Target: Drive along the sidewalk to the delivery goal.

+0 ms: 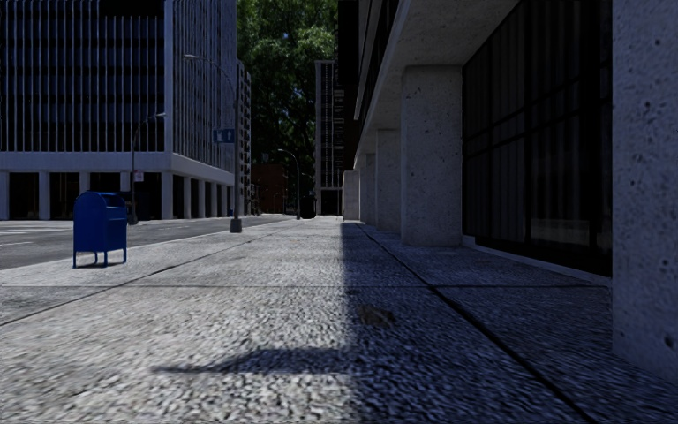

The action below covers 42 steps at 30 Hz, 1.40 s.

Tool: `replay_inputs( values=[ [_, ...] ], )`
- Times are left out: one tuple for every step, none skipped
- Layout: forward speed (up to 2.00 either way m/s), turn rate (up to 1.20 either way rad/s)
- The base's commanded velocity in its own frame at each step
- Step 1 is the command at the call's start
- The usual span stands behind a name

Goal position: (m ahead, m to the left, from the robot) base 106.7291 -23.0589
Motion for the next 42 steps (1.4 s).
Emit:
replay_inputs(
  values=[
    [2.00, 0.00],
    [2.00, 0.00],
    [2.00, 0.00],
    [2.00, 0.00],
    [2.00, 0.00],
    [2.00, 0.00],
    [2.00, 0.00],
    [2.00, 0.00],
    [2.00, 0.00],
    [2.00, 0.00],
    [2.00, 0.00],
    [2.00, 0.00],
    [2.00, 0.00],
    [2.00, 0.00],
    [2.00, 0.00],
    [2.00, 0.00],
    [2.00, 0.00],
    [2.00, 0.00],
    [2.00, 0.00],
    [2.00, 0.00],
    [2.00, 0.00],
    [2.00, 0.00],
    [2.00, 0.00],
    [2.00, 0.00],
    [2.00, 0.00],
    [2.00, 0.00],
    [2.00, 0.00],
    [2.00, 0.00],
    [2.00, 0.00],
    [2.00, 0.00],
    [2.00, 0.00],
    [2.00, 0.00],
    [2.00, 0.00],
    [2.00, 0.00],
    [2.00, 0.00],
    [2.00, 0.00],
    [2.00, 0.00],
    [2.00, 0.00],
    [2.00, 0.00],
    [2.00, 0.00],
    [2.00, 0.00],
    [2.00, 0.00]
  ],
)
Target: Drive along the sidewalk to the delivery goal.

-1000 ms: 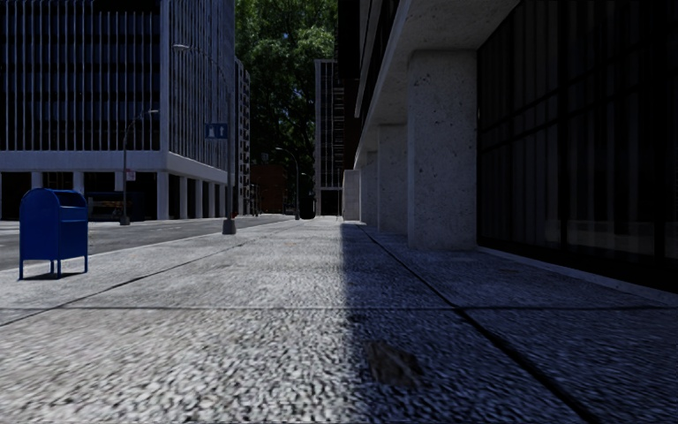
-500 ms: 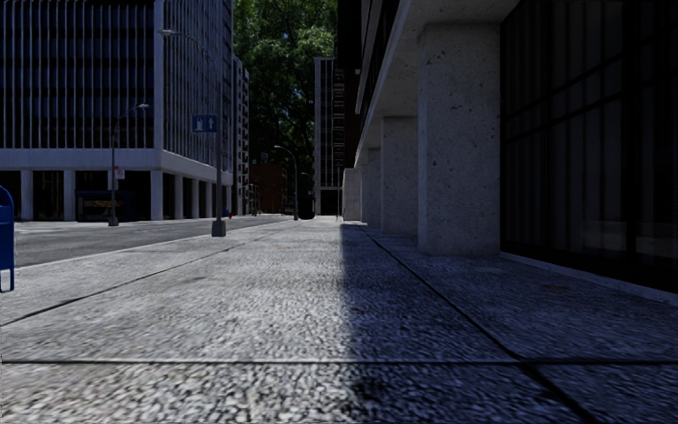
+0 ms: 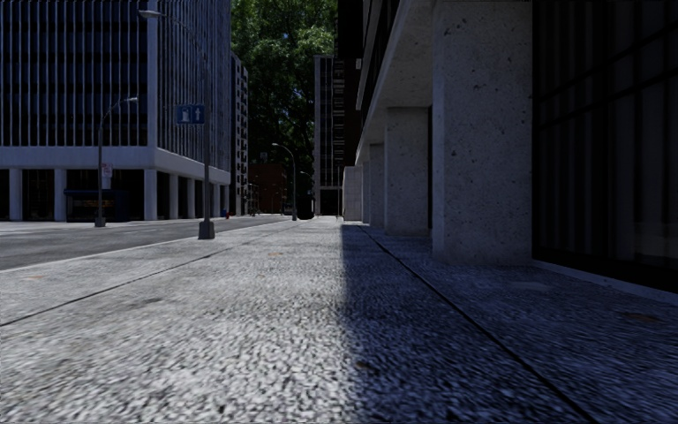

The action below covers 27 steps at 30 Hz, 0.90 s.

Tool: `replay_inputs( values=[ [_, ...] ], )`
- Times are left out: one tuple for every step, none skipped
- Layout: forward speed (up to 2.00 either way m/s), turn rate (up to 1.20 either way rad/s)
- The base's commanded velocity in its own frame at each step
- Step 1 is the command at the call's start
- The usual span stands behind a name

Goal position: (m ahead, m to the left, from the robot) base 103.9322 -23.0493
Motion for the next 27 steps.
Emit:
replay_inputs(
  values=[
    [2.00, 0.00],
    [2.00, 0.00],
    [2.00, 0.00],
    [2.00, 0.00],
    [2.00, 0.00],
    [2.00, 0.00],
    [2.00, 0.00],
    [2.00, 0.00],
    [2.00, 0.00],
    [2.00, 0.00],
    [2.00, 0.00],
    [2.00, 0.00],
    [2.00, 0.00],
    [2.00, 0.00],
    [2.00, 0.00],
    [2.00, 0.00],
    [2.00, 0.00],
    [2.00, 0.00],
    [2.00, 0.00],
    [2.00, 0.00],
    [2.00, 0.00],
    [2.00, 0.00],
    [2.00, 0.00],
    [2.00, 0.00],
    [2.00, 0.00],
    [2.00, 0.00],
    [2.00, 0.00]
  ],
)
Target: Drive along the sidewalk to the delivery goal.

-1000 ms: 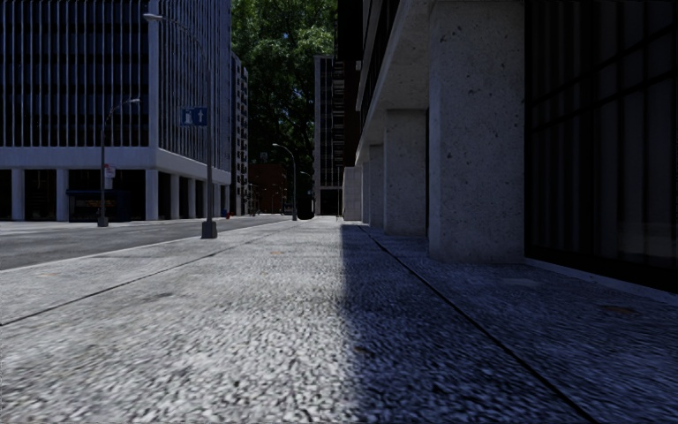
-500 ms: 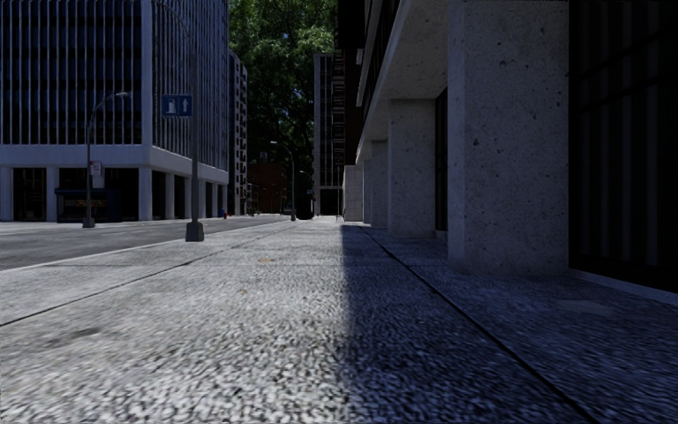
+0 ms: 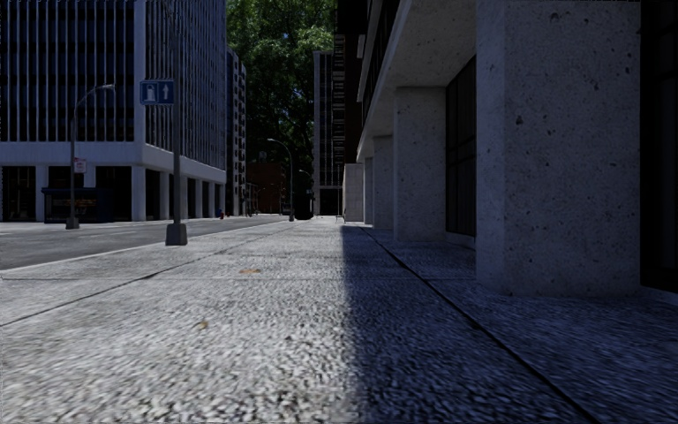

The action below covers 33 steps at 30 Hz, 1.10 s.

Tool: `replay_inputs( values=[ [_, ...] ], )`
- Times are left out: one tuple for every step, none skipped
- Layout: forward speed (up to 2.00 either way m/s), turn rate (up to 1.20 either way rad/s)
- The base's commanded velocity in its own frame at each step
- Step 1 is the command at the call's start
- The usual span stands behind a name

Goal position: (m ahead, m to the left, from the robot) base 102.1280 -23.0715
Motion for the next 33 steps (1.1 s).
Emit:
replay_inputs(
  values=[
    [2.00, 0.00],
    [2.00, 0.00],
    [2.00, 0.00],
    [2.00, 0.00],
    [2.00, 0.00],
    [2.00, 0.00],
    [2.00, 0.00],
    [2.00, 0.00],
    [2.00, 0.00],
    [2.00, 0.00],
    [2.00, 0.00],
    [2.00, 0.00],
    [2.00, 0.00],
    [2.00, 0.00],
    [2.00, 0.00],
    [2.00, 0.00],
    [2.00, 0.00],
    [2.00, 0.00],
    [2.00, 0.00],
    [2.00, 0.00],
    [2.00, 0.00],
    [2.00, 0.00],
    [2.00, 0.00],
    [2.00, 0.00],
    [2.00, 0.00],
    [2.00, 0.00],
    [2.00, 0.00],
    [2.00, 0.00],
    [2.00, 0.00],
    [2.00, 0.00],
    [2.00, 0.00],
    [2.00, 0.00],
    [2.00, 0.00]
  ],
)
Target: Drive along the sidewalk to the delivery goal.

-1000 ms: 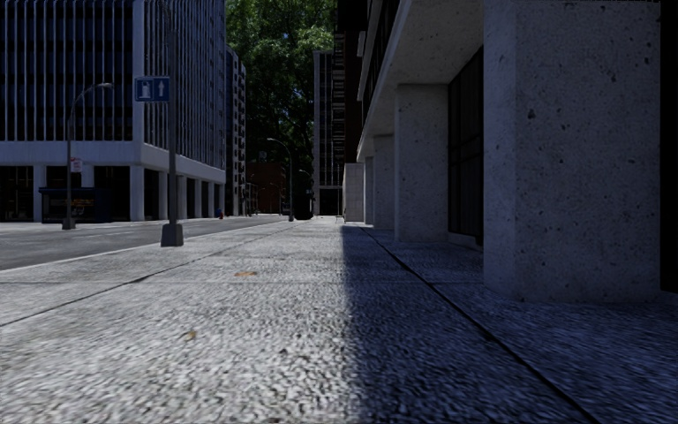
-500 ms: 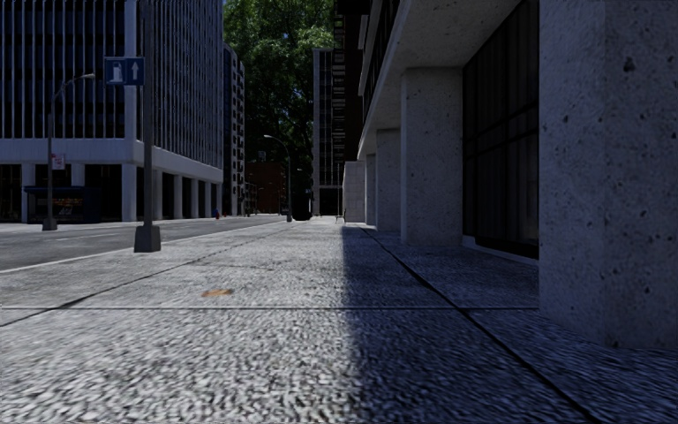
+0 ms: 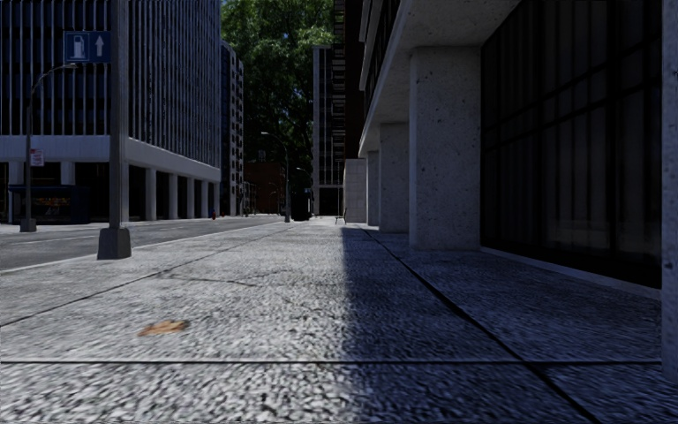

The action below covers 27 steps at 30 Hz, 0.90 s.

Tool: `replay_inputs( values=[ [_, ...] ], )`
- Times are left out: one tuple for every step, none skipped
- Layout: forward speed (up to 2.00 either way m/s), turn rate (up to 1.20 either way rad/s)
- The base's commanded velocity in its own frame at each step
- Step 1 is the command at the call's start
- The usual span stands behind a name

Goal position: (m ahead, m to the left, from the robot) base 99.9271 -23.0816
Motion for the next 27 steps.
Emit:
replay_inputs(
  values=[
    [2.00, 0.00],
    [2.00, 0.00],
    [2.00, 0.00],
    [2.00, 0.00],
    [2.00, 0.00],
    [2.00, 0.03],
    [2.00, 0.12],
    [2.00, 0.12],
    [2.00, 0.16],
    [2.00, 0.17],
    [2.00, 0.18],
    [2.00, 0.20],
    [2.00, 0.20],
    [2.00, 0.20],
    [2.00, 0.20],
    [2.00, 0.20],
    [2.00, 0.20],
    [2.00, 0.00],
    [2.00, 0.00],
    [2.00, 0.00],
    [2.00, 0.00],
    [2.00, 0.00],
    [2.00, 0.00],
    [2.00, 0.00],
    [2.00, 0.00],
    [2.00, 0.00],
    [2.00, 0.00]
  ],
)
